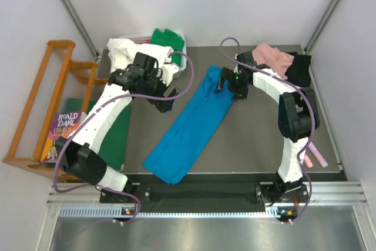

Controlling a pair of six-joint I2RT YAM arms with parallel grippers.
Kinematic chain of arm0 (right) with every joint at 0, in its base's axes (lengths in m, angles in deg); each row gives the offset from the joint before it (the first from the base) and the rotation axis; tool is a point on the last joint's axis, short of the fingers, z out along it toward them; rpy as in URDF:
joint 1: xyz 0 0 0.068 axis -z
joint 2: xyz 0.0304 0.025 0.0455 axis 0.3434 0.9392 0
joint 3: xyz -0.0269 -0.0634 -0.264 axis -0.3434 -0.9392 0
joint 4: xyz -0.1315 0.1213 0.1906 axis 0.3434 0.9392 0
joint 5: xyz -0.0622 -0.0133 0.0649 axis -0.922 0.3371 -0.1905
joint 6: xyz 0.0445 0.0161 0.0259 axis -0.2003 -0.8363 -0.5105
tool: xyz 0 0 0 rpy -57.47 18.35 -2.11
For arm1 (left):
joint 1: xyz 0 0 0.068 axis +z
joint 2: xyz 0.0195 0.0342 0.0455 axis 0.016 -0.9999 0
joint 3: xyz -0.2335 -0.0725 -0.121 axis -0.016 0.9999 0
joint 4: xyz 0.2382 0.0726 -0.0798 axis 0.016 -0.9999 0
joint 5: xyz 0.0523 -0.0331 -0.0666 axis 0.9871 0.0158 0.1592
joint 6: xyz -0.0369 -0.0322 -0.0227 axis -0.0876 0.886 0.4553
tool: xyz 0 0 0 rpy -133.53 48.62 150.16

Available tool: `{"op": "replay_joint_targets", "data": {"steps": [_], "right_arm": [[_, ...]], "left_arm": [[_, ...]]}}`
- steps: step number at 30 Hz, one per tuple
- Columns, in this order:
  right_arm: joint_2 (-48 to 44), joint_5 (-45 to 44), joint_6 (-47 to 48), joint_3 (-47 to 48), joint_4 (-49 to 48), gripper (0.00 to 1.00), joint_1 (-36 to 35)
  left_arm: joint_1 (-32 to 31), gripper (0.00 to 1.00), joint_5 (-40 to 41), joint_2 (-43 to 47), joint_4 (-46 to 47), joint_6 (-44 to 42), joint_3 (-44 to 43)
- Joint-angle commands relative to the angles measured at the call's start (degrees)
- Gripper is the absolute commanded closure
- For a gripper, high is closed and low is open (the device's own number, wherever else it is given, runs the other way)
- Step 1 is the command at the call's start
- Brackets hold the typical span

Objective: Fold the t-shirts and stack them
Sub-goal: Fold the tshirt

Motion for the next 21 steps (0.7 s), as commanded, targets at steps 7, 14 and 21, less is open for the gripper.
{"op": "replay_joint_targets", "data": {"steps": [7, 14, 21], "right_arm": [[5.37, -0.01, 0.32, 1.51, -4.49, 0.0, -4.01], [7.3, -0.18, 0.76, 2.91, -3.44, 0.0, -5.33], [6.0, -12.03, 2.86, 5.55, 2.8, 0.0, -5.25]], "left_arm": [[0.37, 0.01, -2.84, 2.38, 2.52, 0.93, 3.93], [0.37, 0.01, -3.36, 2.9, 3.23, 0.85, 6.12], [0.37, 0.01, -2.75, 3.69, 2.96, 0.5, 6.48]]}}
